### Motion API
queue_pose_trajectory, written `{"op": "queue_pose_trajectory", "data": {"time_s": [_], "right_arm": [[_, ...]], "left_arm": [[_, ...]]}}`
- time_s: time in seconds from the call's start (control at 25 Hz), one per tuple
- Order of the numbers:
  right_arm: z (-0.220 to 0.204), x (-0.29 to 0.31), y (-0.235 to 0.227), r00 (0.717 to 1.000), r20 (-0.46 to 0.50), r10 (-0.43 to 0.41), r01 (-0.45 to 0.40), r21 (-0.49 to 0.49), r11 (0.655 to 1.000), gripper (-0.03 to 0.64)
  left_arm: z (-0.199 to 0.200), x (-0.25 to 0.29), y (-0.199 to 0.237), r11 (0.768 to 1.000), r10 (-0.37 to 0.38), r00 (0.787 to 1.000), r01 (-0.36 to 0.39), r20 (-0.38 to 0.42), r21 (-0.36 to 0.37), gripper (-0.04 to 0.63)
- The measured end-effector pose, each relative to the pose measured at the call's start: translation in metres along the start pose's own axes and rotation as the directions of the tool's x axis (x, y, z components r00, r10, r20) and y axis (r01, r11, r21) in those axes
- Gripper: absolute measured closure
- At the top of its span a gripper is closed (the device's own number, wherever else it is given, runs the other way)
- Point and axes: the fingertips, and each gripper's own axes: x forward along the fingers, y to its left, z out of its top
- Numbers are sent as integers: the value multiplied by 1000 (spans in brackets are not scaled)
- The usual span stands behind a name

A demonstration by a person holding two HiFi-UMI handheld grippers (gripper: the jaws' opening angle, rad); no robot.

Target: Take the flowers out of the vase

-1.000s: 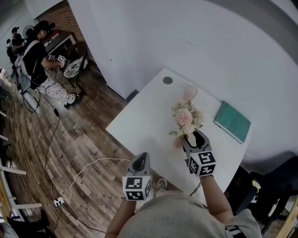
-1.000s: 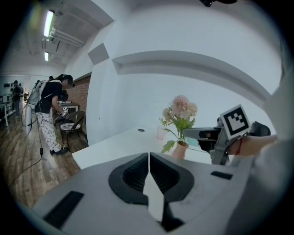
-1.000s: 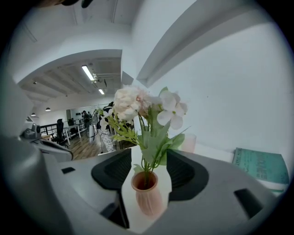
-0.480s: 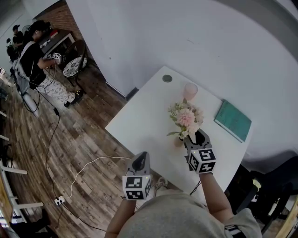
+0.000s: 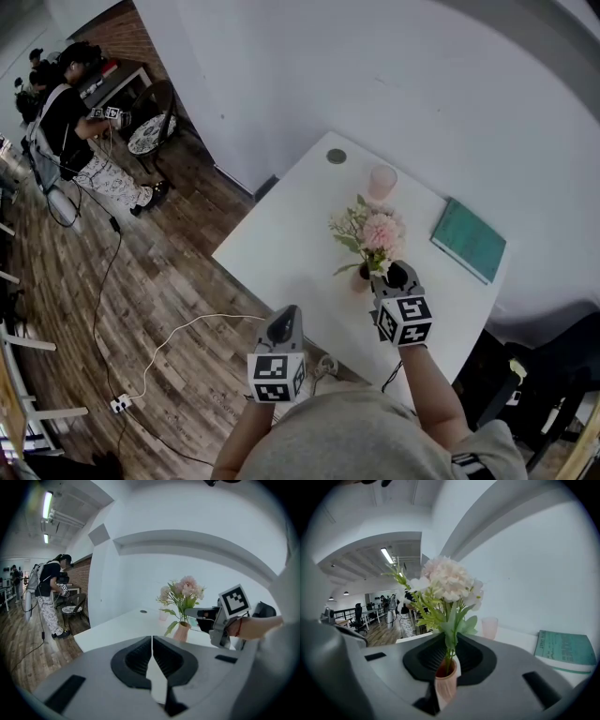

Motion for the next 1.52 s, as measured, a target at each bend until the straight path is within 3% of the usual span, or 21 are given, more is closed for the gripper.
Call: {"op": "queue_pose_trajectory", "data": {"time_s": [0.6,1.52], "right_arm": [[18,-22,9,998,57,0,3,-53,999,583],[97,-75,41,968,250,35,13,-187,982,584]], "left_arm": [[-7,-29,-12,1000,6,1000,-6,24,0,586],[-29,-100,-38,1000,14,998,-15,68,15,586]]}}
